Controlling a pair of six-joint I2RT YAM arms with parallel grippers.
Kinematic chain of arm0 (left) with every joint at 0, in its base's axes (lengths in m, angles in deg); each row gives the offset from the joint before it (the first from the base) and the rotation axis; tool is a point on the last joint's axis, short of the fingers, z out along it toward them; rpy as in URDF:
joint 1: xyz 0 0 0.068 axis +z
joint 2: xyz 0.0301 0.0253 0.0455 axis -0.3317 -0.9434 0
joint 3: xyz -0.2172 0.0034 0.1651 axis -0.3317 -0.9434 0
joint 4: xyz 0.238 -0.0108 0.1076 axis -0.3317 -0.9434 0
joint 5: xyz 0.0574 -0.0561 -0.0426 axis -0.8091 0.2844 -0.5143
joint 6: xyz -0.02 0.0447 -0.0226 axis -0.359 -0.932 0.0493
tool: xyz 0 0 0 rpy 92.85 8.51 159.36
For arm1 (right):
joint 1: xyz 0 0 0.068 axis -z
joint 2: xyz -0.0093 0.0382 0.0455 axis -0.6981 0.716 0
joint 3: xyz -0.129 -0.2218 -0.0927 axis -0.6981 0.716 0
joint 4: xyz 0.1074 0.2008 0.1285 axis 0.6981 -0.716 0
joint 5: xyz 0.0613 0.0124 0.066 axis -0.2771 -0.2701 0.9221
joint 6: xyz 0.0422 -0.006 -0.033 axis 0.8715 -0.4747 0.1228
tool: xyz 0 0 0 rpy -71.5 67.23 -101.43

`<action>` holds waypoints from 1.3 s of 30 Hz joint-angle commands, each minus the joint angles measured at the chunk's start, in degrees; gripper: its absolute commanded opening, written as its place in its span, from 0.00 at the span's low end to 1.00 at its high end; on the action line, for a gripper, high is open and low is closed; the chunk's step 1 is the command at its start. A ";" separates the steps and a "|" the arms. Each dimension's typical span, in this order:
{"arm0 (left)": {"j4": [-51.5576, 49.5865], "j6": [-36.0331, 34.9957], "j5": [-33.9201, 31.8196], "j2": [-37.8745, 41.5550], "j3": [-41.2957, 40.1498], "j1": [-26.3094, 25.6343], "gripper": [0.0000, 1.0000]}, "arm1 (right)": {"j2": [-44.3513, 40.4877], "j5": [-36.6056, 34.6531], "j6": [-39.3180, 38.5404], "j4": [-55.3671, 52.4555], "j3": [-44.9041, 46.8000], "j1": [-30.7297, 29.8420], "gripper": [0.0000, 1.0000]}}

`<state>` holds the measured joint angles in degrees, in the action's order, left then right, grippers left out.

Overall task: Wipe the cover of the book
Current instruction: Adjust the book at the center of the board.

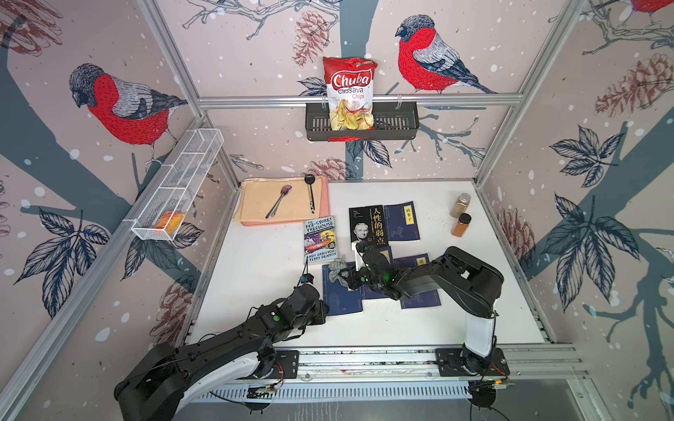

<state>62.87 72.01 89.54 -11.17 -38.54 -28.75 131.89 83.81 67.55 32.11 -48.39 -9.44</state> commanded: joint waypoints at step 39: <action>11.54 -16.49 0.96 -18.17 14.97 14.93 0.23 | -11.02 -15.21 8.27 -14.67 5.94 -19.29 0.06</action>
<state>68.99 57.43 88.05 -27.62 -24.14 -14.34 120.98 68.36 73.54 19.28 -43.34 -27.82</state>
